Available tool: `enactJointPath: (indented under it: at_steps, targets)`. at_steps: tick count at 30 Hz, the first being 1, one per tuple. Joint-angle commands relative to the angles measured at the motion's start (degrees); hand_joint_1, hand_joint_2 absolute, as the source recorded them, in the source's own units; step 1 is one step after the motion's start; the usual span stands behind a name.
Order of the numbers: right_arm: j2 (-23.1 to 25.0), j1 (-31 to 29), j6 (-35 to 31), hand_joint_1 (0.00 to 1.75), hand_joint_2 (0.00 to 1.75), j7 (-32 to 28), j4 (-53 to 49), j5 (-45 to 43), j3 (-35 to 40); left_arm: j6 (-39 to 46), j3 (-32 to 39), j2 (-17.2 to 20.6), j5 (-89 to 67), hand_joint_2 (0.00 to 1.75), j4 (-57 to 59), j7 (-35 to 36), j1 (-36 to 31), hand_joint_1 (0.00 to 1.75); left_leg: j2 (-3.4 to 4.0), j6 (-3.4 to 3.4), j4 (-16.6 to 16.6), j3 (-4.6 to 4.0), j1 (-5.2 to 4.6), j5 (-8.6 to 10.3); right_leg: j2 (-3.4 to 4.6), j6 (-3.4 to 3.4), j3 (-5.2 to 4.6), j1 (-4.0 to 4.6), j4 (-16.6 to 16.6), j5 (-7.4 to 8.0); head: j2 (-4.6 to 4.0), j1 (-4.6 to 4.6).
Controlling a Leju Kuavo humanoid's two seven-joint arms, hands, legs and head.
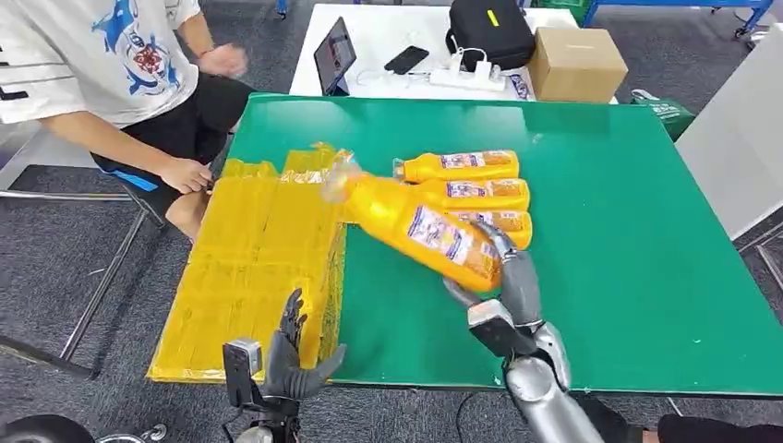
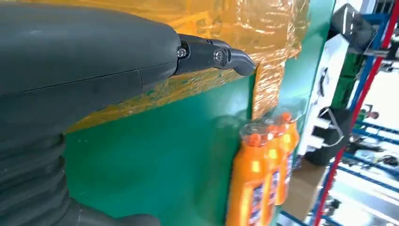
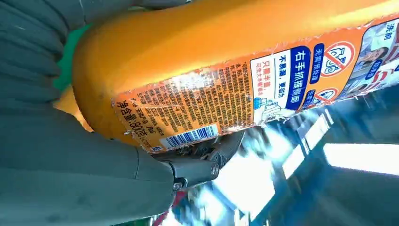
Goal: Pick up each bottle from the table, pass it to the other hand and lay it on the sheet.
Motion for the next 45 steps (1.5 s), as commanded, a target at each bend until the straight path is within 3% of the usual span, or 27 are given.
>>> enactJointPath:
  at_steps: [1, 7, 10, 14, 26, 35, 45]
  targets:
    - [5.99, 5.06, -3.69, 1.75, 1.75, -0.88, -11.66, -4.5, -3.48, -0.73, -2.69, 2.24, 1.95, 1.75, -2.24, 1.47, -1.13, 0.0, 0.03, -0.02, 0.01, 0.04, 0.0, -0.06, -0.04, -0.05, 0.07, 0.01, 0.0, -0.05, 0.0, 0.02]
    - [4.73, 6.24, -6.82, 1.75, 1.75, -0.88, -12.2, -7.42, -2.95, -3.25, -2.97, 3.07, 5.3, 1.75, -3.86, 2.49, -0.56, 0.0, 0.01, -0.03, -0.01, 0.08, -0.06, -0.08, -0.06, -0.08, 0.11, -0.07, -0.07, -0.03, 0.0, 0.02]
    - [4.64, 7.46, -2.68, 1.75, 1.75, -0.88, -10.5, -8.9, -2.52, -8.71, -4.18, 4.97, 9.88, 1.75, -7.82, 3.99, 0.77, 0.0, 0.06, -0.02, -0.03, 0.08, -0.08, -0.08, 0.01, -0.06, 0.09, -0.09, -0.08, -0.02, 0.0, 0.02]
    - [5.29, 8.39, 2.4, 1.75, 1.75, -0.88, -2.3, -7.03, 3.75, -17.29, -4.87, 6.96, 14.75, 1.75, -13.01, 4.8, 1.06, 0.0, 0.06, -0.02, -0.05, 0.1, -0.04, -0.07, 0.02, -0.06, 0.09, -0.05, -0.11, 0.0, 0.0, 0.02]
    - [7.51, 2.87, -2.15, 1.75, 1.75, -0.88, 19.75, -7.29, 25.05, -20.92, -5.25, 6.49, 14.95, 1.75, -12.63, 6.02, -0.79, 0.0, 0.21, -0.03, -0.1, 0.13, 0.03, -0.08, 0.15, -0.08, 0.12, 0.02, -0.14, 0.02, 0.0, 0.02]
    - [7.87, 2.68, -0.77, 1.75, 1.75, -0.88, 20.8, -8.15, 25.62, -21.51, -5.39, 6.58, 15.32, 1.75, -12.09, 6.3, -0.92, 0.0, 0.17, -0.04, -0.08, 0.21, 0.04, -0.13, 0.07, -0.11, 0.2, 0.04, -0.15, -0.03, 0.0, 0.0]
    - [10.41, 0.26, 2.41, 1.75, 1.75, -0.88, 29.87, -6.7, 28.59, -23.71, -6.31, 6.83, 16.36, 1.75, -11.31, 7.0, -1.15, 0.0, 0.09, -0.05, -0.11, 0.22, 0.04, -0.11, -0.03, -0.13, 0.22, 0.05, -0.16, -0.05, 0.0, 0.02]
